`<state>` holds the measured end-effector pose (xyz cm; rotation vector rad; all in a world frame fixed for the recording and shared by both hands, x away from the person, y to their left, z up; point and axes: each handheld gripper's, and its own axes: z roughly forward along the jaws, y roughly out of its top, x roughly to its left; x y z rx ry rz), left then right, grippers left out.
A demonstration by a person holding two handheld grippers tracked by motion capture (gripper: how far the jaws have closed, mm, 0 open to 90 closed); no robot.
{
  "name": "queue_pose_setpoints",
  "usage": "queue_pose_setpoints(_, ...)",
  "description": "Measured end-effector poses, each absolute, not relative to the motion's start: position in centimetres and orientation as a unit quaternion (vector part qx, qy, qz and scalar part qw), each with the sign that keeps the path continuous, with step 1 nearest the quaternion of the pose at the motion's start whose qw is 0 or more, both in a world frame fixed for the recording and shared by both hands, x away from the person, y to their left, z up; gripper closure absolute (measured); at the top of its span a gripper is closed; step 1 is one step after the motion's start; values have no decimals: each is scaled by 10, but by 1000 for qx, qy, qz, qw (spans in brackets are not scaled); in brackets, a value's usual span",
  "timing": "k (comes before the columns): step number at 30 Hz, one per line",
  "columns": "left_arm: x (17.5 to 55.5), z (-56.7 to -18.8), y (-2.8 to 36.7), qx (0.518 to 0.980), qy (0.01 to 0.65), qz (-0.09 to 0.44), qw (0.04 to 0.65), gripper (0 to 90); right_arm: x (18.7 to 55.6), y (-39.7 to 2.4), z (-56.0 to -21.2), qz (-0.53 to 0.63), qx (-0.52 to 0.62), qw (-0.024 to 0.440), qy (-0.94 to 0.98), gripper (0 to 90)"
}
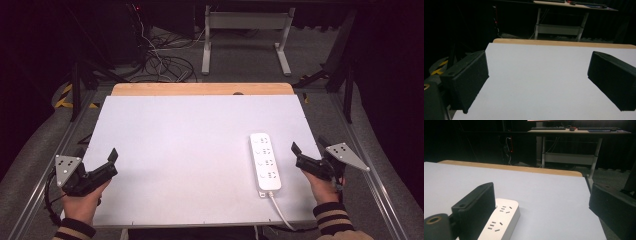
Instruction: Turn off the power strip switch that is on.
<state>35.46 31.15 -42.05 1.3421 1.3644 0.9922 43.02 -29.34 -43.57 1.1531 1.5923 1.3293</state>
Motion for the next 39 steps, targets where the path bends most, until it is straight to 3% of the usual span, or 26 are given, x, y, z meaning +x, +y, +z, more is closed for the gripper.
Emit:
queue_pose_setpoints(19, 355, -420, 311, 553, 554, 404, 474, 45, 429, -294, -435, 531, 457, 349, 622, 94)
queue_pose_setpoints(21, 355, -420, 311, 553, 554, 404, 474, 45, 429, -293, -435, 533, 452, 340, 629, 212)
queue_pose_setpoints(22, 355, -420, 311, 552, 553, 405, 474, 45, 429, -293, -435, 533, 452, 340, 629, 212)
queue_pose_setpoints(24, 355, -420, 311, 550, 556, 404, 474, 46, 427, -293, -433, 536, 443, 328, 639, 404)
queue_pose_setpoints(26, 355, -420, 311, 550, 556, 405, 474, 46, 426, -295, -432, 535, 455, 311, 640, 525)
queue_pose_setpoints(27, 355, -420, 311, 550, 556, 404, 474, 46, 426, -295, -432, 535, 455, 311, 640, 525)
queue_pose_setpoints(28, 355, -420, 311, 550, 556, 404, 474, 47, 426, -297, -431, 538, 459, 302, 640, 662)
queue_pose_setpoints(29, 355, -420, 311, 552, 554, 405, 474, 47, 426, -297, -431, 538, 459, 302, 640, 662)
queue_pose_setpoints(30, 355, -420, 311, 552, 554, 404, 474, 47, 425, -298, -429, 540, 459, 298, 640, 809)
queue_pose_setpoints(31, 355, -420, 311, 552, 554, 404, 474, 48, 424, -298, -427, 537, 458, 298, 642, 871)
queue_pose_setpoints(39, 355, -420, 311, 552, 554, 403, 475, 49, 425, -296, -426, 514, 478, 300, 646, 900)
